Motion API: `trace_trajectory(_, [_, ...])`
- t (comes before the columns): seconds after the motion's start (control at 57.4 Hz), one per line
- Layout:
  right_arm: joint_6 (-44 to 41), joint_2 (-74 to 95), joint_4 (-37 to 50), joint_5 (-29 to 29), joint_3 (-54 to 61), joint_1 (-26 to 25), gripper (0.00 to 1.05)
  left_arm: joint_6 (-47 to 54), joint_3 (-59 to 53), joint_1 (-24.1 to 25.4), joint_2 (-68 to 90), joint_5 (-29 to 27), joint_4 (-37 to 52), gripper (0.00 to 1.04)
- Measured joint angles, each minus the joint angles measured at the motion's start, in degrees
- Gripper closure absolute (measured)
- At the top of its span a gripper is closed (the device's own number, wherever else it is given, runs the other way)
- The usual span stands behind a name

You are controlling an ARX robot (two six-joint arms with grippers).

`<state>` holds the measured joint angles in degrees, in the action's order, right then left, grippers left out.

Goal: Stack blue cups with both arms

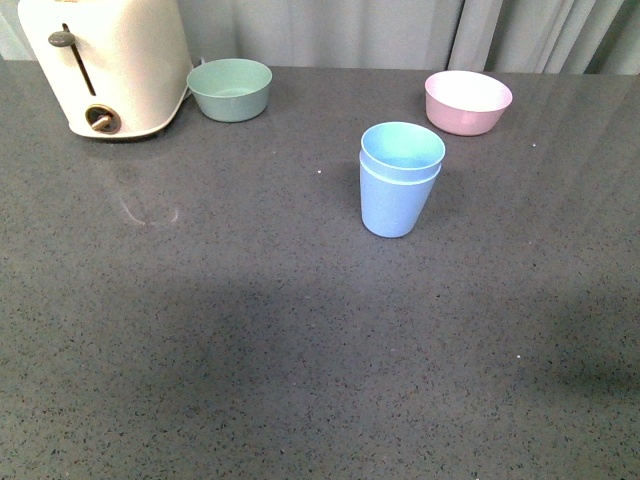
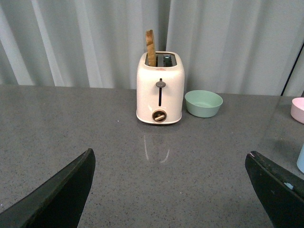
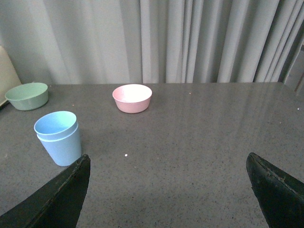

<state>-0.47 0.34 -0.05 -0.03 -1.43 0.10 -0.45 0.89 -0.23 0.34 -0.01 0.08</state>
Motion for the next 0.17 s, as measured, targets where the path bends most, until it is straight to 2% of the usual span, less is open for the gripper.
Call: trace_trajectory(0.174, [0.0, 0.0, 0.0, 0.02, 0.0, 0.0, 0.09, 0.0, 0.0, 0.0, 0.0, 0.0, 0.0, 0.09])
